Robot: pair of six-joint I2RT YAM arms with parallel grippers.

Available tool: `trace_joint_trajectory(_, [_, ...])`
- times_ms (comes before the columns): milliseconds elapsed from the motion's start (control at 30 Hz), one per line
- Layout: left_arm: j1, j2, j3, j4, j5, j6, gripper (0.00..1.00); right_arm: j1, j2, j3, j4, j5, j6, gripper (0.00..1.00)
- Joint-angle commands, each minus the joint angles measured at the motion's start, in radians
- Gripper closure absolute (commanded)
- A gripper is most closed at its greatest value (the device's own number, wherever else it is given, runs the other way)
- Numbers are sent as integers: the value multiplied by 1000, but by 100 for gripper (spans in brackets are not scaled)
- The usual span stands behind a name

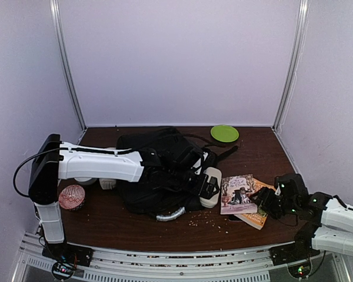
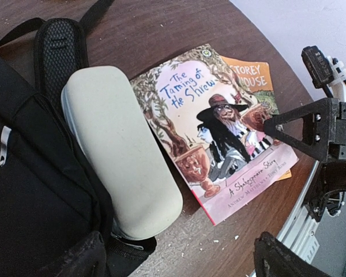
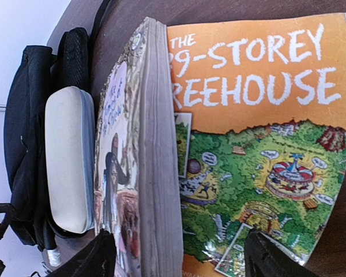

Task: Pack the student bag
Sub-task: Pick up the book from the center of the board.

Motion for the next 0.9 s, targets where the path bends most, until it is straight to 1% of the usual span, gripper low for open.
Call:
trace_joint_trajectory(0, [6, 5, 19, 27, 5, -6, 9, 4, 46, -35, 86, -86, 62, 23])
trace_joint_trajectory(133, [5, 2, 16, 27, 3, -6, 9, 4, 85, -49, 131, -111, 79, 27])
trace_joint_trajectory(233, [5, 1, 16, 28, -1, -4, 9, 4, 116, -65, 184, -139, 96, 32])
trace_joint_trajectory(367, [6, -2, 11, 27, -6, -4, 9, 4, 163, -62, 205, -160, 89, 39])
trace_joint_trajectory(400, [6, -2, 9, 28, -6, -5, 9, 4, 173, -63, 213, -165, 87, 43])
trace_joint_trajectory(467, [6, -2, 5, 29, -8, -3, 9, 5, 199, -70, 237, -182, 92, 55])
trace_joint_trajectory(500, [6, -3, 1, 30, -10, -4, 9, 6, 207, -74, 246, -188, 97, 64])
trace_joint_trajectory(533, [6, -5, -3, 30, -10, -4, 9, 5, 206, -76, 252, -189, 101, 75])
trace_joint_trajectory(567, [5, -9, -5, 30, -12, -4, 9, 6, 199, -74, 251, -187, 103, 82])
trace_joint_trajectory(633, [5, -16, 0, 5, -20, -5, 9, 6, 150, -57, 219, -156, 101, 94])
trace_joint_trajectory(700, [5, -31, 19, -29, -28, 1, 10, 6, 47, -13, 134, -102, 82, 100])
trace_joint_trajectory(800, [5, -93, -4, -24, -67, 0, 10, 6, -84, 92, -17, -13, 29, 100])
trace_joint_trajectory(867, [6, -139, -9, -33, -102, 5, 10, 6, -127, 184, -138, 29, -22, 100])
